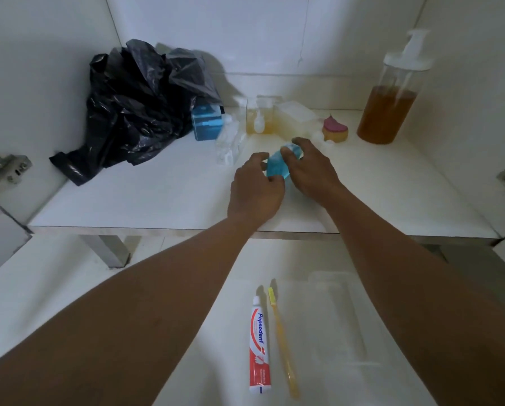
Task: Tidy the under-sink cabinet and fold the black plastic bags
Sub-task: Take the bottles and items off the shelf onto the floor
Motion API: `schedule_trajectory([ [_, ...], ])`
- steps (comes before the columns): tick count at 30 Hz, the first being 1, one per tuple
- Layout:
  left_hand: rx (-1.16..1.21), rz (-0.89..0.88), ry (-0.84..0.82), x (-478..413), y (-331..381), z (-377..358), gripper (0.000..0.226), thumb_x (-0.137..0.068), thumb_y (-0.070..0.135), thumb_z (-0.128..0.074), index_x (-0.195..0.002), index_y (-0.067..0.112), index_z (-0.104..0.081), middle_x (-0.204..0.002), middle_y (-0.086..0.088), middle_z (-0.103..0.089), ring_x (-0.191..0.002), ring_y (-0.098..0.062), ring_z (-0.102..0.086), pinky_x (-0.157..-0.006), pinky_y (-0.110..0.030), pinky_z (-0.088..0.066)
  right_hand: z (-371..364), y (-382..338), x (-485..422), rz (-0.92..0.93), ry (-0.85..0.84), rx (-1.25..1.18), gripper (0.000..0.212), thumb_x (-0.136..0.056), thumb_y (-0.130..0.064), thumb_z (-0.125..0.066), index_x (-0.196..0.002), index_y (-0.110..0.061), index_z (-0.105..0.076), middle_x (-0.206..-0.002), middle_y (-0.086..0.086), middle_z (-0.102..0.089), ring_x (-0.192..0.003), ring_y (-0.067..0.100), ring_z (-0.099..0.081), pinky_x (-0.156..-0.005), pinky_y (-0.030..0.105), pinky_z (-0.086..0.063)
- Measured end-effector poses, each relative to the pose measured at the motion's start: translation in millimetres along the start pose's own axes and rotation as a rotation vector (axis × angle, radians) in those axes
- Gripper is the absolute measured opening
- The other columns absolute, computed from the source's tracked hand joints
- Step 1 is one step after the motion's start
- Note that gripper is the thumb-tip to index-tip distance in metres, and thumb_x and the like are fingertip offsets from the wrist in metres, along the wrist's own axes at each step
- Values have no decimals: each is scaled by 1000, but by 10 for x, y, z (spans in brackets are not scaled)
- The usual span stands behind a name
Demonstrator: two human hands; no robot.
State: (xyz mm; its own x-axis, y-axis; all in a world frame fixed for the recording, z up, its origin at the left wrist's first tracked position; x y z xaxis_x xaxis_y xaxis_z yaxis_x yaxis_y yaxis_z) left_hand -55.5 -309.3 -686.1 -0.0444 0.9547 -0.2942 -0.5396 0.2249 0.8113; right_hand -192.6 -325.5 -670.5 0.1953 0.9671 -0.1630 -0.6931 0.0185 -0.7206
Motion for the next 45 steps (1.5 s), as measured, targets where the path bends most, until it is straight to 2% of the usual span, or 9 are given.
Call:
schedule_trajectory([
  [5,-310,-28,324,-228,62,424,46,-89,34,-61,-132,24,-50,-132,-1,-48,-121,-23,-42,-94,-34,-31,11,112,61,-25,22,-139,42,-101,-42,-45,-139,-27,-40,-127,3,-58,-105,17,-58,-92,31,-48],
  [10,-321,199,-40,-731,-270,493,67,-94,49,-63,-150,22,-37,-146,-11,-44,-130,-31,-46,-105,-45,-44,25,160,195,-27,58,-219,33,-96,-43,-53,-126,-30,-48,-93,-10,-56,-88,11,-59,-82,27,-50],
  [15,-306,159,-29,-601,-233,665,62,-81,41,-77,-131,19,-47,-127,-8,-50,-101,-24,-54,-84,-36,-50,-2,128,265,-52,93,-201,55,-78,-72,-60,-102,-23,-55,-89,-8,-59,-82,11,-59,-74,29,-50],
  [22,-598,185,-295,-241,41,668,70,-68,48,-83,-121,13,-53,-101,1,-60,-95,-24,-62,-73,-33,-49,-30,91,473,-69,35,-301,49,-75,-45,-80,-106,-20,-53,-102,-5,-62,-93,13,-62,-87,40,-56],
  [28,-360,203,-403,219,265,526,42,-70,43,-81,-95,14,-65,-87,-3,-69,-75,-20,-69,-74,-36,-60,220,33,1047,-42,61,-484,41,-84,-26,-77,-114,-14,-52,-115,-1,-60,-85,12,-64,-75,34,-61],
  [32,-176,130,-404,635,508,365,48,-68,37,-83,-107,19,-62,-102,1,-64,-93,-19,-64,-78,-37,-58,504,229,1576,6,133,-465,45,-81,-17,-79,-116,-19,-50,-114,-9,-56,-90,12,-66,-72,21,-58],
  [37,-24,44,-467,1263,795,-105,54,-66,39,-87,-104,19,-54,-96,5,-60,-84,-13,-60,-61,-25,-46,943,865,2089,-35,327,-380,57,-76,-15,-83,-114,-24,-41,-112,-3,-53,-101,14,-60,-78,30,-57],
  [42,96,-6,-643,1766,796,-791,69,-69,29,-88,-131,23,-57,-120,4,-64,-101,-14,-61,-79,-24,-48,1253,1469,2357,-185,410,-328,64,-73,-7,-84,-117,-28,-42,-104,-20,-54,-91,-5,-57,-75,18,-51],
  [45,117,17,-646,1885,765,-1167,56,-76,29,-84,-127,21,-63,-118,5,-65,-98,-11,-59,-82,-23,-47,1281,1814,2458,-239,408,-229,67,-73,-6,-83,-125,-25,-46,-108,-15,-56,-95,6,-58,-83,26,-49],
])
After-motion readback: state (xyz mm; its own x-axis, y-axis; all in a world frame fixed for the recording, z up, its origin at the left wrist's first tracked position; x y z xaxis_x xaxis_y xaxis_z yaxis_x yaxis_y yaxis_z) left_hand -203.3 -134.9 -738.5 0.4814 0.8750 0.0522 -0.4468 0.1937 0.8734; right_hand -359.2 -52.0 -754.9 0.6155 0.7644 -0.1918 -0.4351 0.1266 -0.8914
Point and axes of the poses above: each hand's wrist, its own x-axis away from the middle knuckle, its own z-axis out of the back of the hand, y = z × x, the point moved 6 cm from there along -x, towards the middle knuckle
